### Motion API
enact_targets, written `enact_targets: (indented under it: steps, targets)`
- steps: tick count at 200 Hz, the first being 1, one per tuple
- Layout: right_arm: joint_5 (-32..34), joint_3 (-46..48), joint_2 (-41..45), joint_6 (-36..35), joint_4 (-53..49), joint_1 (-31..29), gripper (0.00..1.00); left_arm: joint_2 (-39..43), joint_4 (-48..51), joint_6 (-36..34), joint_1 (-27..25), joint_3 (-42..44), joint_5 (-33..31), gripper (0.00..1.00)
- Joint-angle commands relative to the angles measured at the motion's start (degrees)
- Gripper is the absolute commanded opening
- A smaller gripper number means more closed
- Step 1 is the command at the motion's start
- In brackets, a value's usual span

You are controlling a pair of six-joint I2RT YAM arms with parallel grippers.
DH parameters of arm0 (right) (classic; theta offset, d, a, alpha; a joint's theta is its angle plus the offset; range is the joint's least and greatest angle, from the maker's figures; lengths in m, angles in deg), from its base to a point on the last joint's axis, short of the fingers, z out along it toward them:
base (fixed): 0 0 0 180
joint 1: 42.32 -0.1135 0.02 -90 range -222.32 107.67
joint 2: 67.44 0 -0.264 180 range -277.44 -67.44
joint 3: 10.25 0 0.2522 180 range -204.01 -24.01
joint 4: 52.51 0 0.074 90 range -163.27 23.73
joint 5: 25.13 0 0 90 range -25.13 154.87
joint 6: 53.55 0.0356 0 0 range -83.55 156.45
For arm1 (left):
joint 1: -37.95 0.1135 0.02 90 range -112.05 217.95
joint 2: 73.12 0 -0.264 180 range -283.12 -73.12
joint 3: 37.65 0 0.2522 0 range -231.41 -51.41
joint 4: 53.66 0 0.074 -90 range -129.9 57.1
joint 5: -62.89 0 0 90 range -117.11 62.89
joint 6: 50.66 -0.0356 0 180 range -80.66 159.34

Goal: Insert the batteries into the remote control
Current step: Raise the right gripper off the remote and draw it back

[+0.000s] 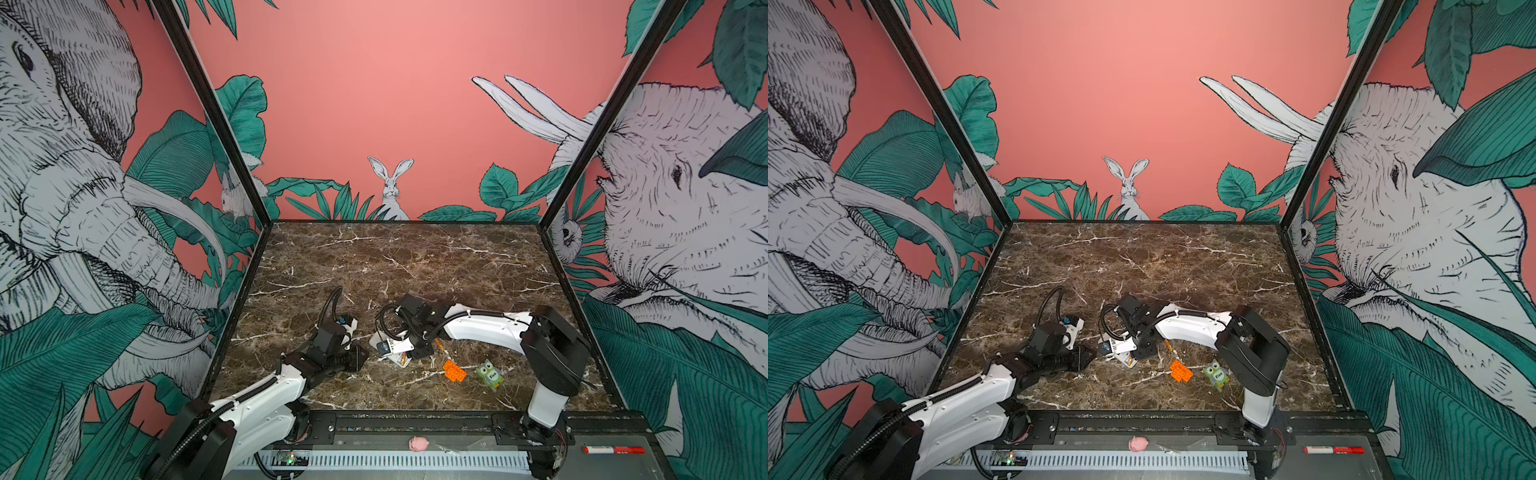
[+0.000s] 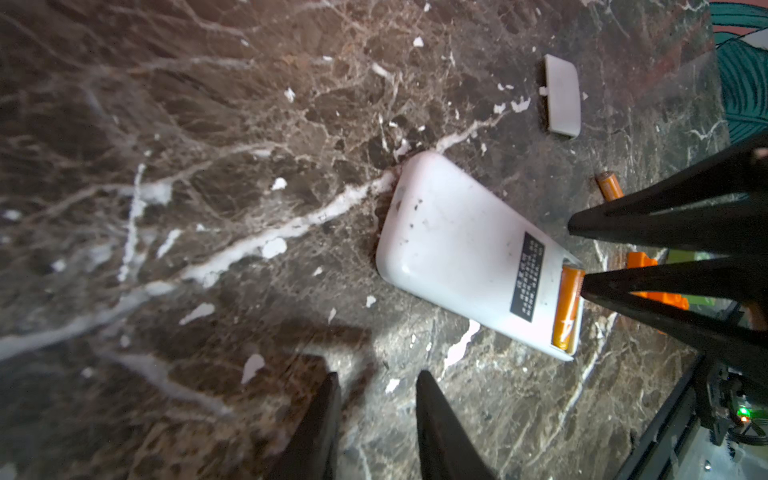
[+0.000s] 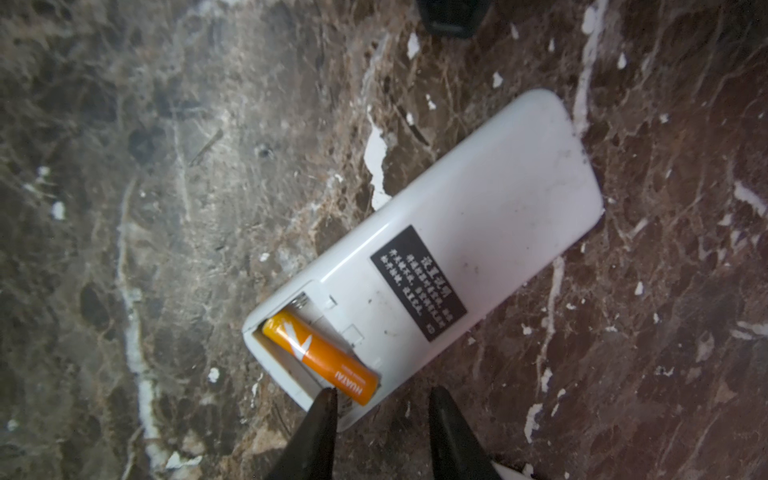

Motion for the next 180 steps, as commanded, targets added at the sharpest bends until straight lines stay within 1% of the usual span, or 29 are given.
enact_targets:
  steps: [1,56,77,96,123,140,142,154,168,173,180]
  targets:
    - [-1.4,-0.06,0.02,-0.26,-1.71,-0.58,0.37,0.09,1.27,0.36,0.12,0.93,-0.49,0.33]
    - [-0.97,-0.37,-0.97,-0.28,-1.67,-0.71,0.32,0.36,1.58,0.44,0.12,0.92,-0.63,0.33]
    - [-0.63,0.07,0.25,1.25,-0.73,-0.68,0.3,0.52,1.63,0.44,0.12,0.88,-0.63,0.33]
    - [-0.87,1.23,2.76,5.69,1.4,-0.67,0.29,0.7,2.23,0.28,0.14,0.44,-0.55,0.33]
    - [-0.46,3.38,7.7,14.32,3.8,-0.68,0.31,1.58,3.2,0.1,0.12,-0.04,-0.61,0.33]
    - [-0.62,5.01,10.3,20.71,5.21,-0.7,0.36,2.19,3.92,-0.2,0.14,-0.71,-0.61,0.34]
    - [-0.61,5.29,11.86,21.32,5.5,-0.72,0.37,2.16,3.98,-0.24,0.12,-0.8,-0.63,0.34]
    - [-1.81,6.91,14.43,26.5,7.92,-0.67,0.47,2.27,4.26,-0.34,0.12,-1.17,-0.54,0.34]
    - [-3.48,8.29,16.18,32.39,10.05,-0.66,0.63,2.14,4.18,-0.3,0.2,-1.5,-0.38,0.35]
    - [-3.13,8.65,16.29,34.67,10.79,-0.72,0.67,2.14,4.17,-0.26,0.25,-1.6,-0.25,0.35]
    - [-2.42,8.69,16.22,37.65,11.25,-0.73,0.69,2.04,4.03,-0.18,0.45,-1.7,0.02,0.35]
